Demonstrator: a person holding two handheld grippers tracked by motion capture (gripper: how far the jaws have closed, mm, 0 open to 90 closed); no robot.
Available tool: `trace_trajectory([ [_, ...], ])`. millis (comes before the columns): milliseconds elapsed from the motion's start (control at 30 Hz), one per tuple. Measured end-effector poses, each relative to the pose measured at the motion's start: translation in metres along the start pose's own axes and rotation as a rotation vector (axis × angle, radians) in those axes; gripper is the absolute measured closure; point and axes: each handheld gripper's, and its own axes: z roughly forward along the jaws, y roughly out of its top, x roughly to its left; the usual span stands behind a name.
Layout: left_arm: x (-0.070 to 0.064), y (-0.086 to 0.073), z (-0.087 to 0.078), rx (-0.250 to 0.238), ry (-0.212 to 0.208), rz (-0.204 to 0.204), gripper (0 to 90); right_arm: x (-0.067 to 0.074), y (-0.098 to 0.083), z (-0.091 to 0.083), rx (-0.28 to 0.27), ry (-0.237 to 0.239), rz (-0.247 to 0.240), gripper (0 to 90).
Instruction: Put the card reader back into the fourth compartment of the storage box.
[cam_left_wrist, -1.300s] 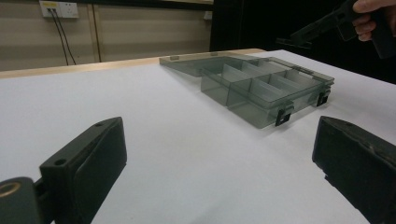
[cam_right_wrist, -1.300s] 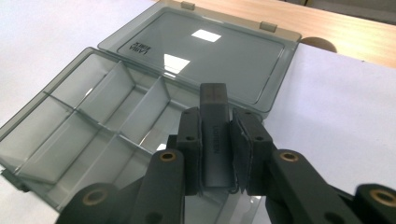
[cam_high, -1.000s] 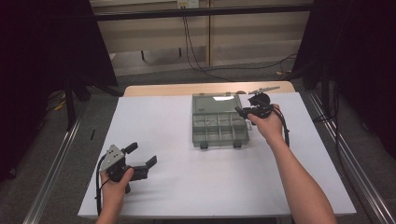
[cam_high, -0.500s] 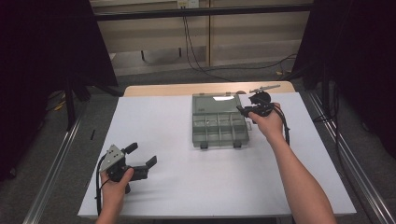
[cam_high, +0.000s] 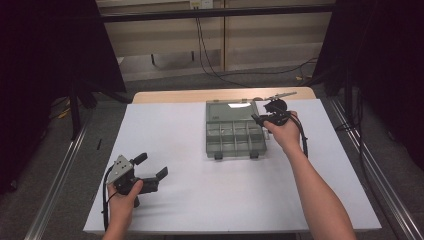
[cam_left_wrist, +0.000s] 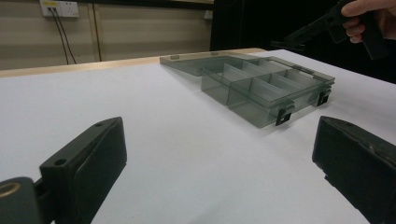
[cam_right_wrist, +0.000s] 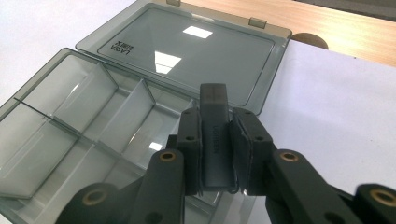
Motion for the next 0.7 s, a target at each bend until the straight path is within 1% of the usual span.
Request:
trace_trajectory([
  [200, 0.0000, 0.0001, -0.0001, -0.002, -0.002, -0.002, 3.2, 0.0018, -0.0006, 0.0028, 0.011, 0.000, 0.002, 74.2],
  [300, 0.0001, 0.0001, -0.0003, 0.000, 0.000, 0.000, 3.2, 0.0021, -0.0009, 0.0041, 0.007, -0.001, -0.005, 74.2],
  [400, 0.0001, 0.0000, -0.0002, 0.001, 0.000, 0.000, 3.2, 0.0029, -0.0016, 0.0052, 0.016, 0.002, -0.001, 74.1],
  [700, 0.0000, 0.0000, 0.0000, 0.002, 0.001, 0.003, 3.2, 0.0024, -0.0057, 0.0096, 0.021, 0.003, 0.008, 74.1],
])
